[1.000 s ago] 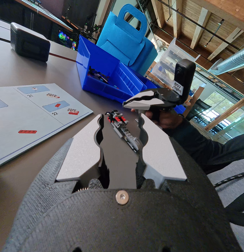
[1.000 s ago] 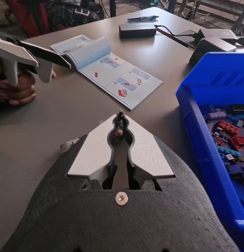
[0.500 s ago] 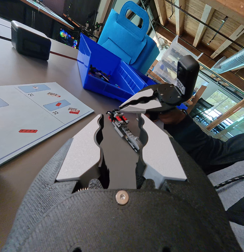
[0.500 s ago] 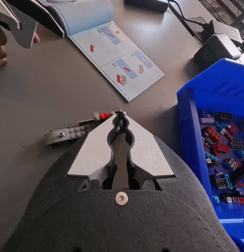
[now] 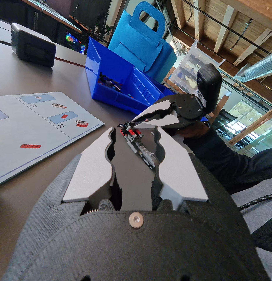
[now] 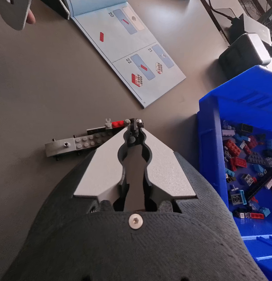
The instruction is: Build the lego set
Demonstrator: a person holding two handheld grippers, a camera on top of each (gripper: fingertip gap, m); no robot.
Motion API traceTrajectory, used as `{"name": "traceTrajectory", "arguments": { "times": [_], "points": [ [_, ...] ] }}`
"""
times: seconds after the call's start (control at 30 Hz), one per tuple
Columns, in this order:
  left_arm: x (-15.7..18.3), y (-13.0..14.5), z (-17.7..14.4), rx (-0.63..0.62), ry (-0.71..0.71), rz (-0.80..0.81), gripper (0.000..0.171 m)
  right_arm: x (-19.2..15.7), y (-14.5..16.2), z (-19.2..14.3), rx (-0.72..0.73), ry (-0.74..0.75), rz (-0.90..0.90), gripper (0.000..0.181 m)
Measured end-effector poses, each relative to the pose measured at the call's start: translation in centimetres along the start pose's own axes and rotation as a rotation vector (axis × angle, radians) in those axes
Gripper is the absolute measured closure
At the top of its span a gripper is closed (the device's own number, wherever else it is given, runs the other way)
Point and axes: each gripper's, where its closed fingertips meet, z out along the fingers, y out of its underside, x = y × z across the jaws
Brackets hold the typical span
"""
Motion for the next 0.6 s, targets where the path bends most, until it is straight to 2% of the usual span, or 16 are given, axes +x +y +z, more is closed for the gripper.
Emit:
{"name": "traceTrajectory", "arguments": {
  "times": [0.3,0.47,0.6],
  "points": [
    [0.0,0.0,0.0,-0.002,0.0,-0.003,0.121,0.2,0.1,-1.0,0.04,-0.033,0.05,0.161],
    [-0.1,0.2,0.2,-0.013,-0.003,-0.006,0.12,0.2,0.4,-2.2,0.112,-0.085,0.163,0.157],
    [-0.3,0.5,0.4,-0.036,-0.014,-0.012,0.12,0.7,-0.7,-2.5,0.186,-0.091,0.204,0.157]
  ]
}}
